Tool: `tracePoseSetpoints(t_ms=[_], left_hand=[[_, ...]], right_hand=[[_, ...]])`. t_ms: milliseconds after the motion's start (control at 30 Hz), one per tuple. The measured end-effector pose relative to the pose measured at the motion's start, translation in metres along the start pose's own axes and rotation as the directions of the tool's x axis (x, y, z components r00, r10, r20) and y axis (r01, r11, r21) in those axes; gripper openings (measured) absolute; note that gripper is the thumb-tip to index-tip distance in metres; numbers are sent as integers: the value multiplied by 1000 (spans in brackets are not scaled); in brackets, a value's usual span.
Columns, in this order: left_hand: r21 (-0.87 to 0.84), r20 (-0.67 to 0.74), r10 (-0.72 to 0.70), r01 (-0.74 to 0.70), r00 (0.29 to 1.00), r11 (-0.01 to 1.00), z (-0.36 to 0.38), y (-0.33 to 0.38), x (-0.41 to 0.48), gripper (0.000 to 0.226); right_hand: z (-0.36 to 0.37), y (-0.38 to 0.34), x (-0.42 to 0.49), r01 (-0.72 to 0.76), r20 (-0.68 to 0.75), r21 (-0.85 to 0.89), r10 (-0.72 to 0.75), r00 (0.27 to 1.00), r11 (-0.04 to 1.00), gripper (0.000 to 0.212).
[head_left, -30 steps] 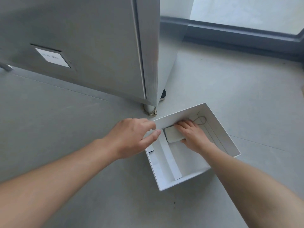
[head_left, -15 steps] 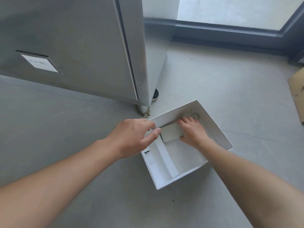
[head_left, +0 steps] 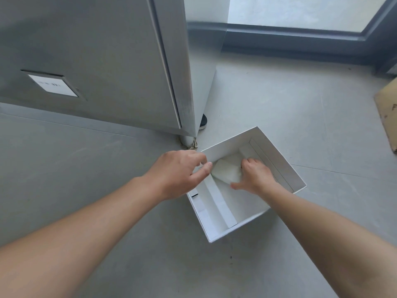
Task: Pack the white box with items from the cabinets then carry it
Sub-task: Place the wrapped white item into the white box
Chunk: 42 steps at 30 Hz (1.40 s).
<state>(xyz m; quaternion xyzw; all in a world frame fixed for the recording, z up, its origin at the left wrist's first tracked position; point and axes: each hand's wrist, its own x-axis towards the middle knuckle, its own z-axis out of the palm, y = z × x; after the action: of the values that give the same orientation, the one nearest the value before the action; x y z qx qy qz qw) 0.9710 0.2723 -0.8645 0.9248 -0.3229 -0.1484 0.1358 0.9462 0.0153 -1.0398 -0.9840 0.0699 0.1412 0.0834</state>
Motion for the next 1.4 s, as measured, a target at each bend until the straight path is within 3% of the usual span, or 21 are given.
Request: tracePoseSetpoints(t_ms=[267, 467, 733, 867, 1000, 1267, 1400], left_hand=[[181, 43, 43, -50, 998, 982, 10, -5, -6, 44], [237, 55, 51, -63, 997, 969, 15, -5, -5, 46], [204, 19, 67, -69, 998, 976, 17, -11, -4, 46], [192, 15, 48, -50, 999, 980, 19, -16, -6, 47], [205, 15, 56, -58, 998, 977, 18, -18, -6, 48], [222, 6, 64, -64, 998, 973, 18, -19, -5, 49], [214, 29, 49, -54, 998, 975, 18, -20, -5, 50]], right_hand=[[2, -11, 8, 38, 84, 42, -42, 996, 998, 71], [9, -16, 6, -24, 109, 252, -4, 994, 967, 58], [12, -10, 5, -99, 140, 471, 36, 989, 876, 71], [8, -8, 3, -119, 226, 377, 33, 974, 919, 91], [3, 4, -4, 31, 325, 233, -108, 940, 972, 122], [6, 2, 1, 44, 249, 260, -111, 962, 965, 95], [5, 0, 5, 34, 242, 266, -101, 965, 963, 95]])
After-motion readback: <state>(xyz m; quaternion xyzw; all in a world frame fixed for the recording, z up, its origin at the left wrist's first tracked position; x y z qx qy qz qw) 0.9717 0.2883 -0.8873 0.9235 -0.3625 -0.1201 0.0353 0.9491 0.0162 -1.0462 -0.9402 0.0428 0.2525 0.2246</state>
